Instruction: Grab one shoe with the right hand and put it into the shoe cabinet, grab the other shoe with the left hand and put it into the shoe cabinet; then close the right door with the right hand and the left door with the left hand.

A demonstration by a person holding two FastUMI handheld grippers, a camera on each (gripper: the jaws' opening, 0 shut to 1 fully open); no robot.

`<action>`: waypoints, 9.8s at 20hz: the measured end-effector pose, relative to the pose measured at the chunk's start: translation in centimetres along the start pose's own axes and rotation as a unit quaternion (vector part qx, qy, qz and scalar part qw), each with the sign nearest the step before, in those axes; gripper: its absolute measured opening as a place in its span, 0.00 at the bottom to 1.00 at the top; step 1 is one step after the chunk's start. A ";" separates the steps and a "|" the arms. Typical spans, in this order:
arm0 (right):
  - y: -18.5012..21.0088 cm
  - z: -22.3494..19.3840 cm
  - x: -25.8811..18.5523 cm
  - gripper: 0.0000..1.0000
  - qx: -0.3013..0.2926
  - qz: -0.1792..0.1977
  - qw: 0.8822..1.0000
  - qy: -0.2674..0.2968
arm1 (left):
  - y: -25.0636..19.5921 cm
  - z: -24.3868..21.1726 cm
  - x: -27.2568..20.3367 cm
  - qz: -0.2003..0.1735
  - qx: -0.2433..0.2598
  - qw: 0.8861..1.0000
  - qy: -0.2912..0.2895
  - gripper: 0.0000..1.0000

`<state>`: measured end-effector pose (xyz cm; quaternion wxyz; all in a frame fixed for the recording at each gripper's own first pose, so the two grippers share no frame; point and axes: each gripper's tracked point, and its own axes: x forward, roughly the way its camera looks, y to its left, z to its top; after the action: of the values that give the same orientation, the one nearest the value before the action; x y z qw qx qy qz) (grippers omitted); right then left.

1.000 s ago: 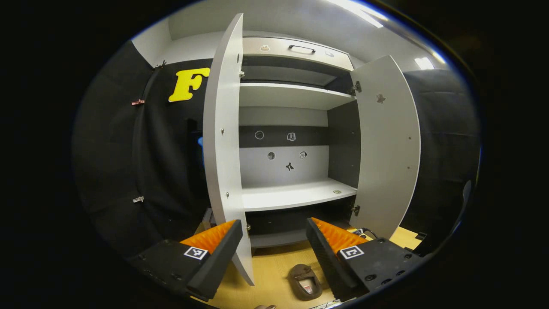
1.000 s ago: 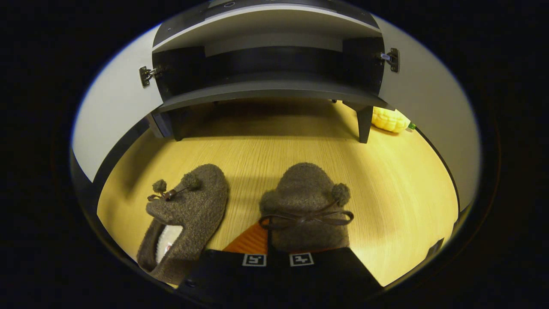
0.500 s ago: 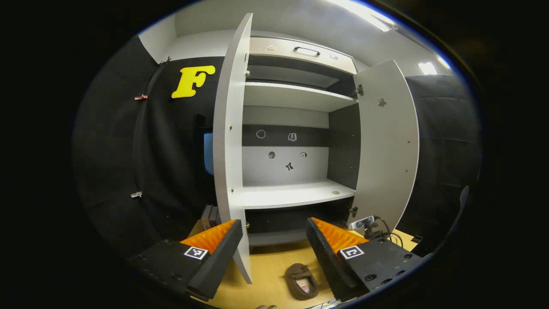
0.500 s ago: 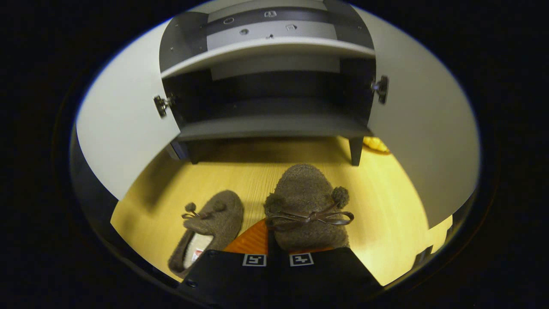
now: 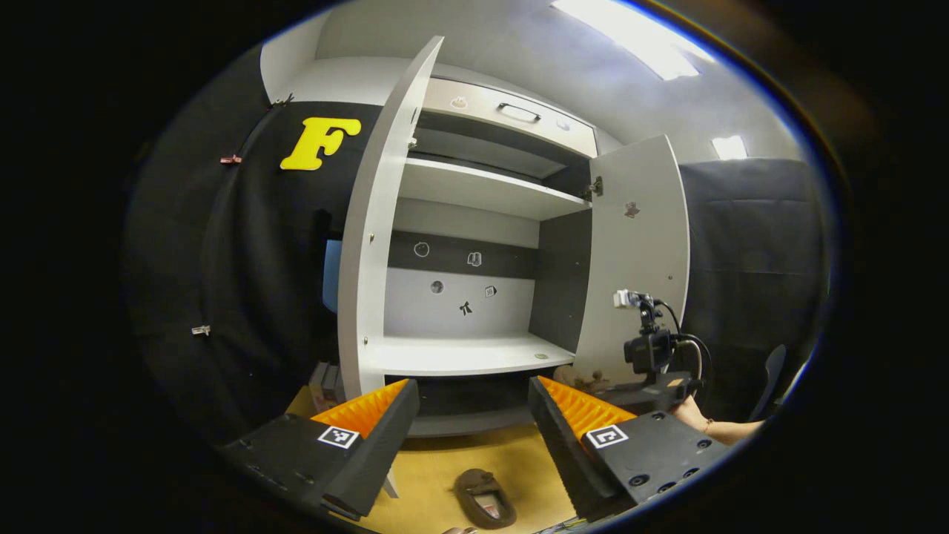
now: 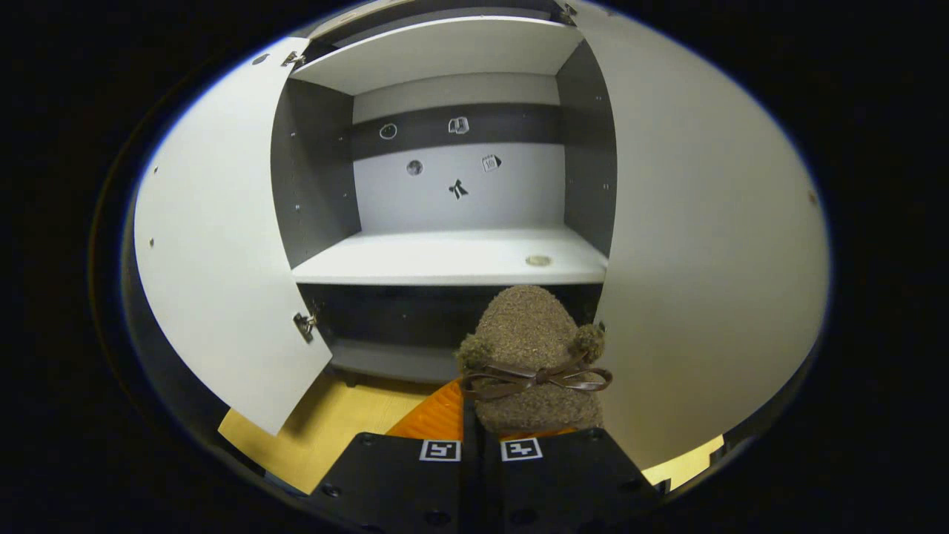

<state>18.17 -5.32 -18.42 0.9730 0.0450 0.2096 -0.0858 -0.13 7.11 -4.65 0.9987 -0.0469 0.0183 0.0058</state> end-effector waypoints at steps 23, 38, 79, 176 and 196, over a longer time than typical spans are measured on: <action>-0.7 13.3 29.0 0.04 0.047 -0.026 0.997 0.049 | 2.3 -2.6 -0.4 0.130 -0.017 0.990 0.052 0.95; 1.4 13.0 25.4 0.98 0.008 -0.011 0.999 0.037 | 2.5 -1.9 -0.5 0.112 -0.009 0.993 0.044 0.95; -2.4 4.3 -17.6 0.98 -0.116 0.022 0.979 -0.165 | 2.2 -44.3 8.7 0.088 -0.084 0.949 0.290 0.90; -19.6 12.9 -21.7 0.98 -0.058 -0.061 0.965 -0.248 | -5.0 8.3 0.4 -0.041 -0.025 0.993 -0.104 0.96; -15.7 13.7 -12.9 0.98 0.006 0.196 0.961 -0.193 | -8.2 8.0 -0.3 0.077 0.005 0.992 -0.096 0.95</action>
<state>9.16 -20.55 -1.43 0.9924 0.0733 0.0044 0.0984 -0.03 -0.32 4.07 0.9927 -0.0393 -0.0736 0.0870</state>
